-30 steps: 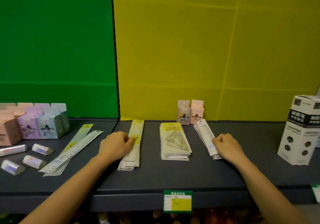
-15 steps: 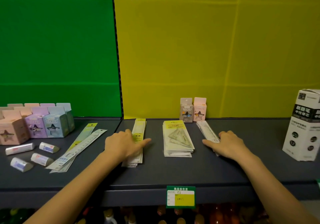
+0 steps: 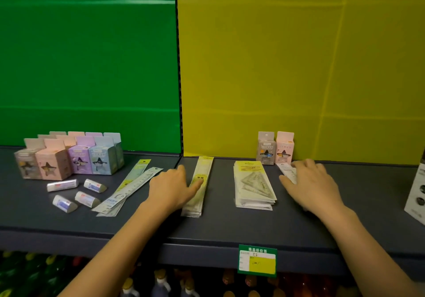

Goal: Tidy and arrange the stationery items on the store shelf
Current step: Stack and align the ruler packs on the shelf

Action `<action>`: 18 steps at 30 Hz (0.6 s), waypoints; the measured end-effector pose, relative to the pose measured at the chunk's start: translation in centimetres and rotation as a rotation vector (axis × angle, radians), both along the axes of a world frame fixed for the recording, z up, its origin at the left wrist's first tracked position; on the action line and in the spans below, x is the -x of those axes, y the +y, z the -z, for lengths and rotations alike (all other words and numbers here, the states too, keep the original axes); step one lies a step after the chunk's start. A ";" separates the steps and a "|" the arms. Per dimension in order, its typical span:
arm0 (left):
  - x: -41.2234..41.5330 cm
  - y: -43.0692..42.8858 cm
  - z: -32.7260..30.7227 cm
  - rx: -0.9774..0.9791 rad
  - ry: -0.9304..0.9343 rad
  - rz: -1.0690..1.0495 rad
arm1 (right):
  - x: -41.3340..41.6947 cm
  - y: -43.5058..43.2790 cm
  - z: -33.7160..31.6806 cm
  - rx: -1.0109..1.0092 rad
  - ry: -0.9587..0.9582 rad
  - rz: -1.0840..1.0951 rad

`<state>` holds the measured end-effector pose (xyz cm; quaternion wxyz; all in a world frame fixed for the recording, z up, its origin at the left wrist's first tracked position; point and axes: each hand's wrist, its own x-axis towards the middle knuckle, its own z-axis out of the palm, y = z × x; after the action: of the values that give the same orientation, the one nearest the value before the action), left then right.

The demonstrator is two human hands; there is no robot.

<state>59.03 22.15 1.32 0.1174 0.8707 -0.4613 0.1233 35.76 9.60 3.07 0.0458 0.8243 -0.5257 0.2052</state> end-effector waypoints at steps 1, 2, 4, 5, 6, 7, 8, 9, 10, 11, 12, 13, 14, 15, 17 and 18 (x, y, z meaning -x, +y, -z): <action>-0.4 0.8 -0.1 0.053 -0.019 -0.003 | -0.8 0.6 -0.5 0.019 -0.053 -0.058; -0.9 1.7 -0.2 0.098 -0.032 -0.011 | -1.7 1.2 -0.9 0.026 -0.105 -0.120; -2.4 3.4 -0.4 0.163 -0.028 -0.046 | -3.7 2.4 -1.4 0.027 -0.192 -0.248; -3.3 4.3 -0.3 0.188 -0.013 -0.065 | -4.9 3.0 -1.5 0.022 -0.222 -0.308; -4.2 5.1 -0.3 0.204 0.008 -0.079 | -6.1 3.6 -1.5 0.011 -0.243 -0.364; -5.2 5.9 -0.2 0.210 0.026 -0.087 | -7.4 4.3 -1.5 -0.004 -0.255 -0.412; -6.2 6.6 -0.1 0.209 0.038 -0.094 | -8.8 5.1 -1.6 -0.023 -0.258 -0.448; -7.1 7.3 -0.1 0.208 0.045 -0.104 | -10.1 5.9 -1.6 -0.043 -0.261 -0.476; -7.9 7.9 0.0 0.212 0.048 -0.111 | -11.6 6.7 -1.6 -0.062 -0.257 -0.497; -8.6 8.5 0.1 0.220 0.047 -0.114 | -13.0 7.5 -1.5 -0.082 -0.246 -0.514; -9.3 9.0 0.1 0.228 0.046 -0.111 | -14.6 8.4 -1.4 -0.109 -0.221 -0.525; -10.0 9.5 0.1 0.233 0.048 -0.104 | -16.2 9.1 -1.2 -0.141 -0.186 -0.531; -10.5 9.9 0.1 0.239 0.052 -0.094 | -17.8 9.9 -0.9 -0.175 -0.143 -0.535; -11.1 10.3 0.1 0.245 0.056 -0.081 | -19.4 10.6 -0.6 -0.207 -0.093 -0.533; -12.1 11.0 0.1 0.260 0.060 -0.052 | -22.3 11.8 0.1 -0.252 0.016 -0.502; -12.6 11.3 0.1 0.265 0.060 -0.039 | -23.6 12.3 0.4 -0.263 0.074 -0.470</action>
<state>71.60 33.48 1.22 0.2426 0.8597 -0.4204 0.1595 59.39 21.88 2.69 -0.0913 0.9295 -0.3401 0.1099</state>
